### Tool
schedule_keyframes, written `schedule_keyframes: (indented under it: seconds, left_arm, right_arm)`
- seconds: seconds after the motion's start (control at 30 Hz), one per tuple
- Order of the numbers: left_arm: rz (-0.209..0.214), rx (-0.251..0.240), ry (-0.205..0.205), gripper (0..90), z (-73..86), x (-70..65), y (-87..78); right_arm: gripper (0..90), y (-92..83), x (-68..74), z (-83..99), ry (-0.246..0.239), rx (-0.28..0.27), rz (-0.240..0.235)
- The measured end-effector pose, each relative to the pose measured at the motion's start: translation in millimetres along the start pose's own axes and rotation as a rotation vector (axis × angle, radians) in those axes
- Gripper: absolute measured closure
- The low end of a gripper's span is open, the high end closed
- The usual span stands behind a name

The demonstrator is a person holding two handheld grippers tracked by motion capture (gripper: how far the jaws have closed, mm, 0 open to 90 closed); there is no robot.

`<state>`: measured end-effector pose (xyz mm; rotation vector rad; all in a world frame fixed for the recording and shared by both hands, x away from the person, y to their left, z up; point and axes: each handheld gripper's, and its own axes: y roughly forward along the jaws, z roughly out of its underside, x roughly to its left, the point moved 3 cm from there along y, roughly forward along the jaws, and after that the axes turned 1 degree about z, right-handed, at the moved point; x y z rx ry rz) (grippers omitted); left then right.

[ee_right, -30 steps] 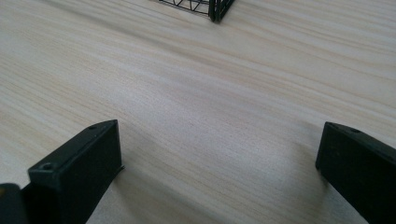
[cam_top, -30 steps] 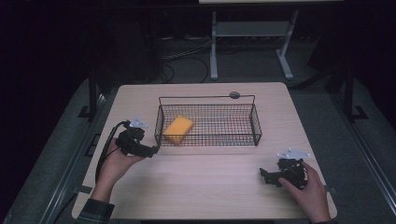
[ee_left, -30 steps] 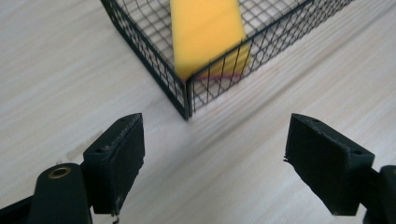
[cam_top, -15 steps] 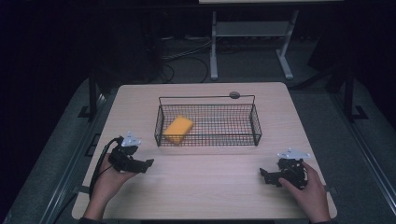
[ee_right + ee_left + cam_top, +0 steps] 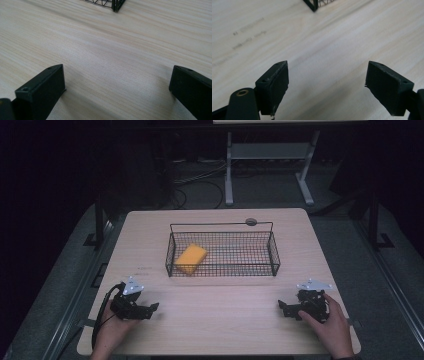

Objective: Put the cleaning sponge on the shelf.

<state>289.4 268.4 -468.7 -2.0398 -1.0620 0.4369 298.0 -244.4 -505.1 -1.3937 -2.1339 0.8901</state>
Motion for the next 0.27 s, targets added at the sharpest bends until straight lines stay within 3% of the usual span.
schedule_keyframes:
  seconds: [0.27]
  left_arm:
    - [-0.004,0.036,0.006,14.8,10.5,-0.8,7.5]
  right_arm:
    - [0.0,-0.1,0.2,-0.1,0.003,0.000,0.000]
